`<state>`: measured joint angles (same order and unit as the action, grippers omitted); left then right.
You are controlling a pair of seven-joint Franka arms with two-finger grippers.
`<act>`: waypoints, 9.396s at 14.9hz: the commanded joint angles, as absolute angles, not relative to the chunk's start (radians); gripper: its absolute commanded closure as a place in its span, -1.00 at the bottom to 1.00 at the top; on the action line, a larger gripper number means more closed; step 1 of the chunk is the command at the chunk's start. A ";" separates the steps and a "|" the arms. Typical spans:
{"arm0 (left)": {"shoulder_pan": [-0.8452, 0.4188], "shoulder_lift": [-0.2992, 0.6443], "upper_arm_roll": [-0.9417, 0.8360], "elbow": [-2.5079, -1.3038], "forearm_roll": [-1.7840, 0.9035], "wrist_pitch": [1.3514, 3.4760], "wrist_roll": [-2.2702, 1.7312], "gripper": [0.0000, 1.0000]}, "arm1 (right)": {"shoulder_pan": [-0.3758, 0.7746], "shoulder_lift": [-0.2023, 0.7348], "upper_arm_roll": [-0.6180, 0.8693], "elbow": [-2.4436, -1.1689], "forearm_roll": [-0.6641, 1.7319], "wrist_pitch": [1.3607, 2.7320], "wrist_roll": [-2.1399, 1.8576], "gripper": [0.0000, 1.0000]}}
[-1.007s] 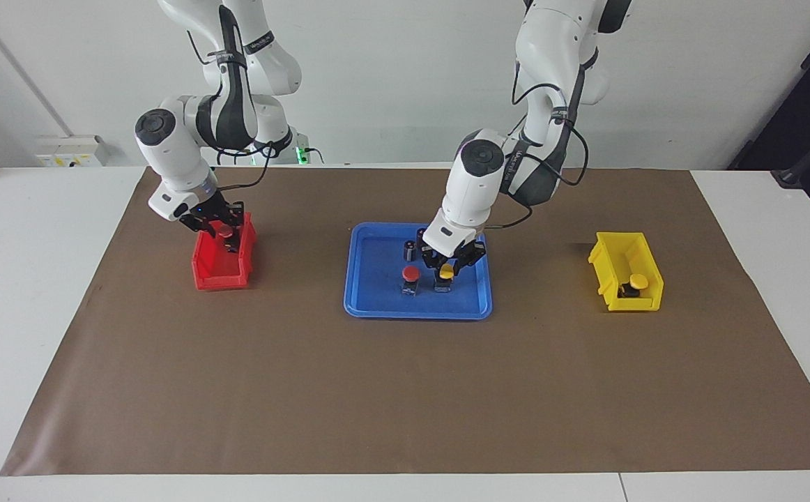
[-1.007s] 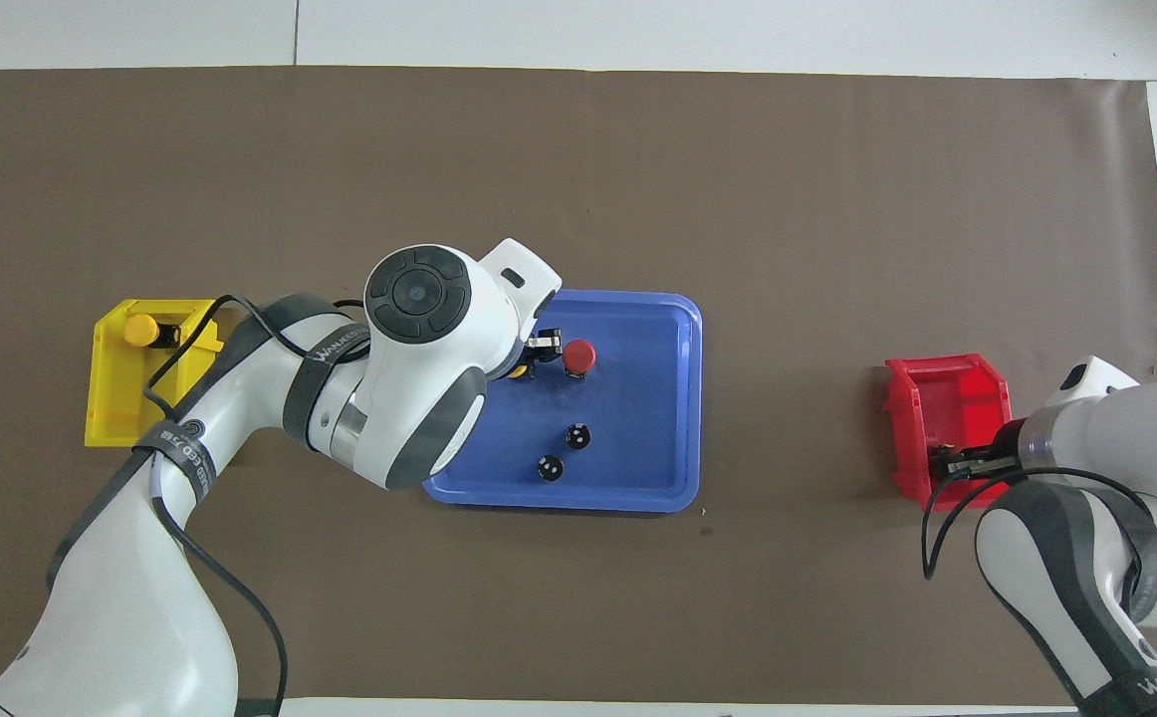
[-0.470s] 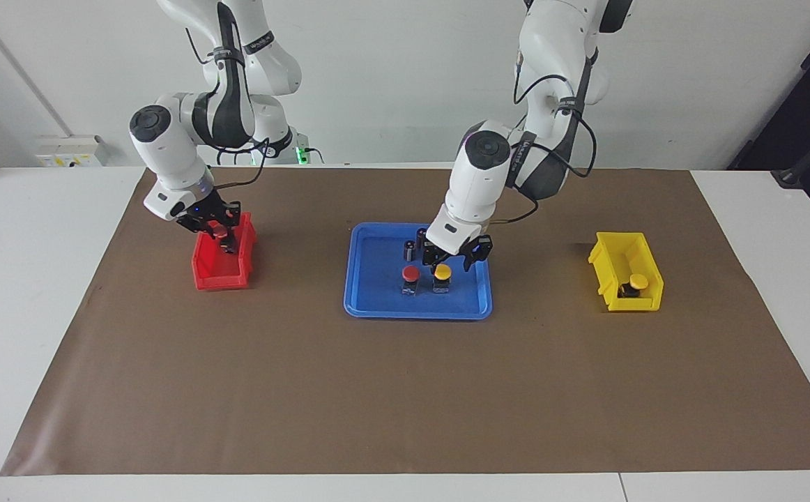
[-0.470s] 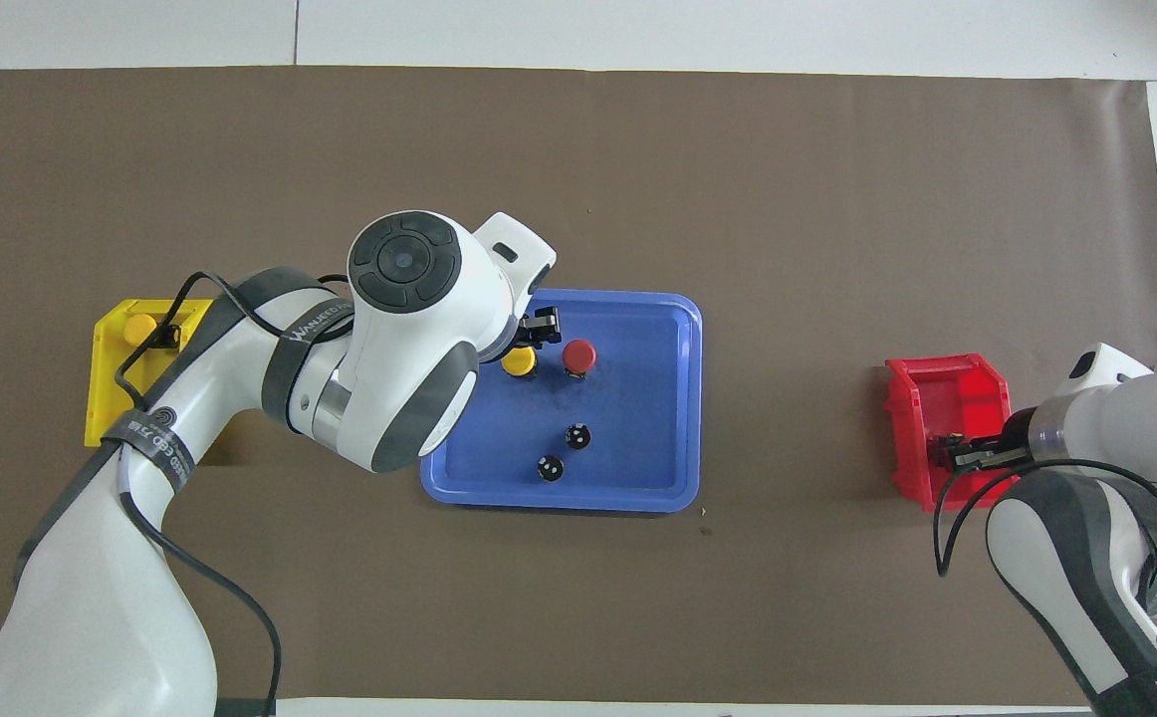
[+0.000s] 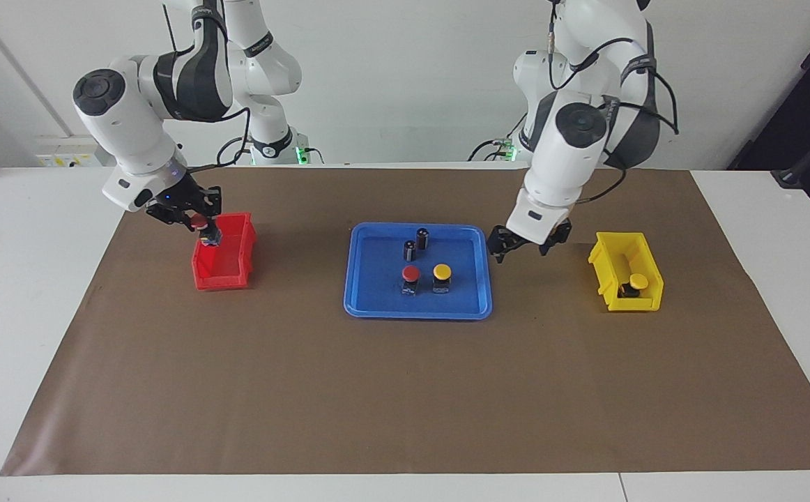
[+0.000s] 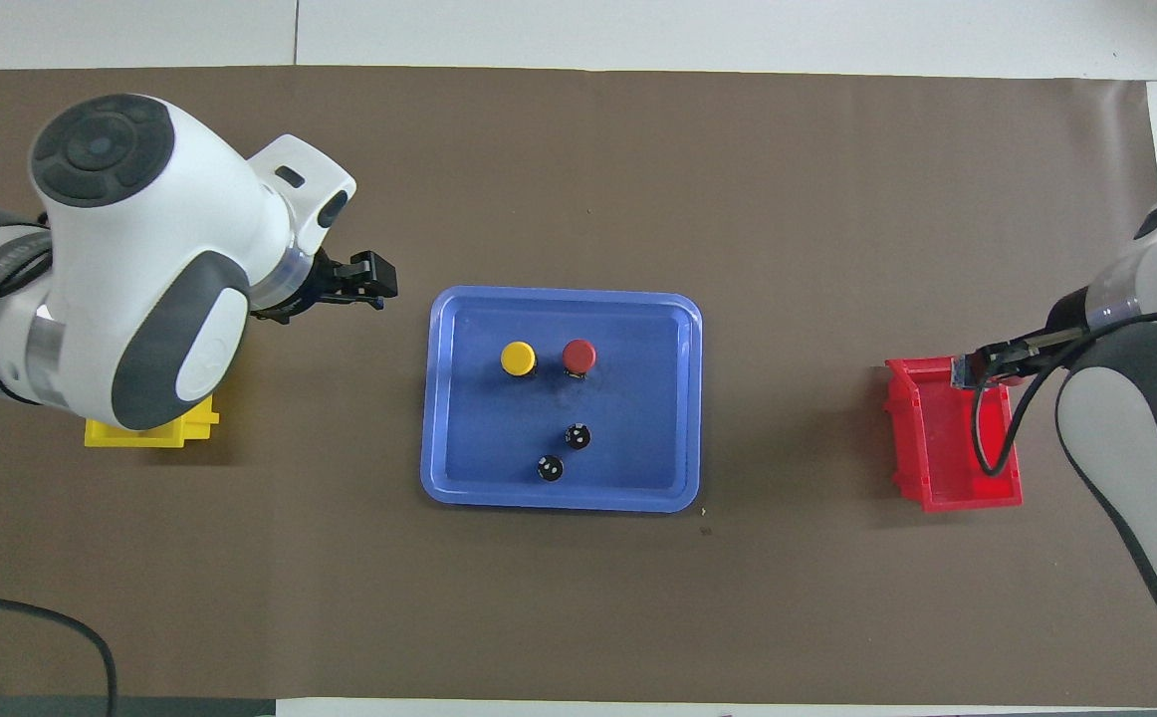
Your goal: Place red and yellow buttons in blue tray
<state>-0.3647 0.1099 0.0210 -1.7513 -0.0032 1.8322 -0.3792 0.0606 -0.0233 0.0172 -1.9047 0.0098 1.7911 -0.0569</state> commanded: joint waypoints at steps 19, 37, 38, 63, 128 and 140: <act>-0.048 -0.103 0.029 -1.758 0.008 1.623 0.080 -1.00 | 0.474 0.347 0.025 -1.807 0.011 2.111 0.545 0.49; 0.009 -0.060 0.031 -2.032 0.011 2.029 0.098 -0.87 | 0.152 0.189 0.014 -1.428 -0.052 1.562 0.390 -1.00; 0.009 -0.026 0.031 -2.033 0.012 2.057 0.098 -0.83 | 0.115 0.155 0.012 -1.428 -0.051 1.533 0.343 -1.00; 0.011 0.118 0.031 -2.137 0.011 2.324 0.092 -0.20 | -0.098 -0.015 -0.009 -1.597 -0.046 1.491 0.034 -1.00; -0.158 -0.028 0.037 -1.775 0.054 1.758 -0.006 -1.00 | -0.095 -0.015 -0.003 -1.595 -0.045 1.491 0.038 -1.00; -0.108 -0.044 0.040 -1.664 0.032 1.608 0.078 -1.00 | -0.095 -0.015 -0.003 -1.597 -0.046 1.491 0.038 -1.00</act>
